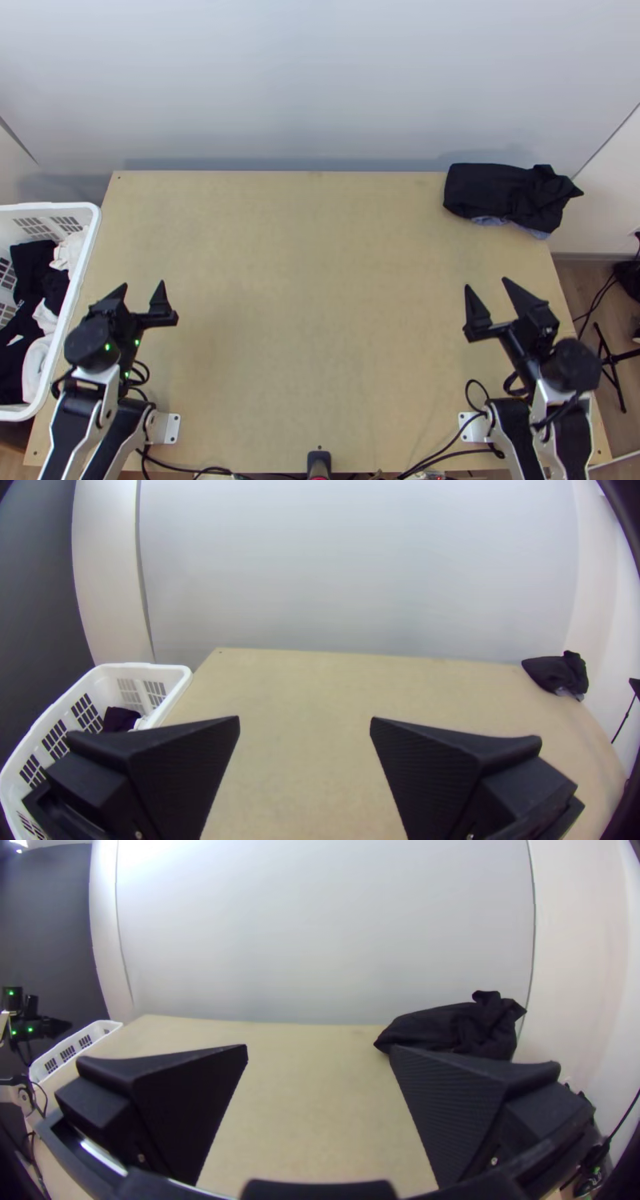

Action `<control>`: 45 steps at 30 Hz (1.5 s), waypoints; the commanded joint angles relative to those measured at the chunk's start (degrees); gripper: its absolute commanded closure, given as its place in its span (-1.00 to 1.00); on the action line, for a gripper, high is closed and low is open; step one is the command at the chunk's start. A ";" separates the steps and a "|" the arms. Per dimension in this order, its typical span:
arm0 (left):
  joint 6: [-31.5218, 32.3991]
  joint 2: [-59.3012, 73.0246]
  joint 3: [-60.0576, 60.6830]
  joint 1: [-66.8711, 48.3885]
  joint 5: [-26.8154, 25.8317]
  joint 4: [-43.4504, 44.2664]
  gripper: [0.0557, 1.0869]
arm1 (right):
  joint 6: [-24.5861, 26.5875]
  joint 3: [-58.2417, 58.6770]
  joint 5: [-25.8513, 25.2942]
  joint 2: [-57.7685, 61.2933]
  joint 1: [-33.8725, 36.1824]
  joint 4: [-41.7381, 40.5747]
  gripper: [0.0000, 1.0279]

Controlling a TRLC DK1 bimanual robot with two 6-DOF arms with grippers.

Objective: Fold the t-shirt

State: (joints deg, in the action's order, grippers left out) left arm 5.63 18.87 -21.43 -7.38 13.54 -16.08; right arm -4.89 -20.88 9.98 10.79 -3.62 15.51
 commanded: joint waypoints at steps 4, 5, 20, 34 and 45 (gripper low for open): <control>-1.06 -14.92 9.57 -0.27 -0.01 0.34 -0.85 | 0.14 6.56 -0.49 -11.05 -0.60 -0.13 -0.93; -1.15 -15.18 9.57 -0.27 -0.01 0.43 -0.85 | 0.14 6.82 -0.49 -11.05 -0.78 -0.04 -0.93; -2.29 -18.96 17.48 0.08 -3.08 6.23 -0.88 | 1.02 9.02 -0.49 -11.05 -1.22 0.05 -0.93; -1.59 -18.61 18.09 0.96 -3.43 6.06 -0.90 | 6.12 17.54 -0.57 -10.79 1.86 -6.89 -0.93; -0.09 -18.87 18.00 4.04 -4.49 5.88 -0.90 | 5.59 17.54 -0.57 -10.87 0.63 -6.89 -0.93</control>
State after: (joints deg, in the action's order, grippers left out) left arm 4.99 0.08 -3.53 -5.50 9.41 -9.76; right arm 0.71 -3.79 9.43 -0.08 -2.63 8.80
